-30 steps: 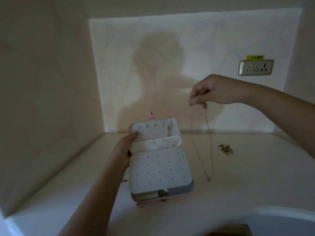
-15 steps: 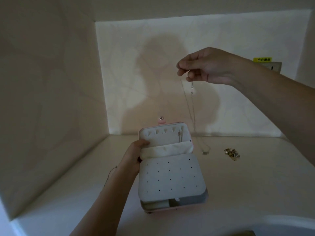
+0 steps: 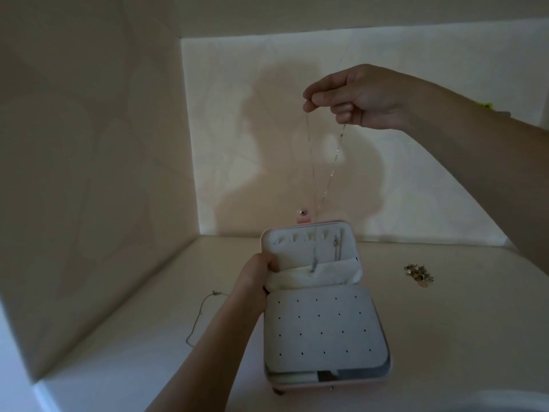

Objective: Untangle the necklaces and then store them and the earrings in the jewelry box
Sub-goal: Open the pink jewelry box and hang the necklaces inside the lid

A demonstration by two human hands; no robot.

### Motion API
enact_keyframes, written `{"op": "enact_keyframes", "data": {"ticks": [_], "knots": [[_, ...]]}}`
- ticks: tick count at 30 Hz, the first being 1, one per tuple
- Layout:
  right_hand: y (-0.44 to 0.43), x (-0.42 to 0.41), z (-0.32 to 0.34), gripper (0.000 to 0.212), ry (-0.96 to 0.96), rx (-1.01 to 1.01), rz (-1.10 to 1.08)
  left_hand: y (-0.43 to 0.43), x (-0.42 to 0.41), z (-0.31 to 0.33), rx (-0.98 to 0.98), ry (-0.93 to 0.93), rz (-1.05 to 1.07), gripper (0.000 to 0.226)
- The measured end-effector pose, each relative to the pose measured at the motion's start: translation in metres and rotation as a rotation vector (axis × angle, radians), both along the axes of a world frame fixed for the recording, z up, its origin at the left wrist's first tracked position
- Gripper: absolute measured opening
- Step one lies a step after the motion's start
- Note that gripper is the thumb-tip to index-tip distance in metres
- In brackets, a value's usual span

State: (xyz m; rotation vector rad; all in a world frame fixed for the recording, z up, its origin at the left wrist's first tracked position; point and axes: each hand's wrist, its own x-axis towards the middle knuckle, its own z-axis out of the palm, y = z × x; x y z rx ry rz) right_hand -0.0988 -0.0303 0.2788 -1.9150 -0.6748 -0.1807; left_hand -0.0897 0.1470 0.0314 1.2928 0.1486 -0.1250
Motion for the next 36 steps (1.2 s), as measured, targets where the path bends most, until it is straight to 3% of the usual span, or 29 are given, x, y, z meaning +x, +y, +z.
{"op": "enact_keyframes", "data": {"ticks": [11, 26, 34, 36], "knots": [[0.007, 0.021, -0.003, 0.013, 0.019, -0.061, -0.014, -0.003, 0.003, 0.000, 0.031, -0.014, 0.044, 0.033], [-0.009, 0.022, -0.004, 0.019, 0.035, -0.176, -0.006, -0.004, 0.005, -0.001, 0.034, -0.034, -0.030, 0.030], [-0.003, 0.001, 0.019, 0.018, 0.022, -0.413, 0.049, -0.002, 0.001, 0.001, 0.024, -0.054, -0.172, 0.012], [-0.001, -0.004, 0.027, 0.021, -0.013, -0.399, 0.041, -0.002, 0.000, 0.000, 0.030, -0.054, -0.210, 0.026]]}}
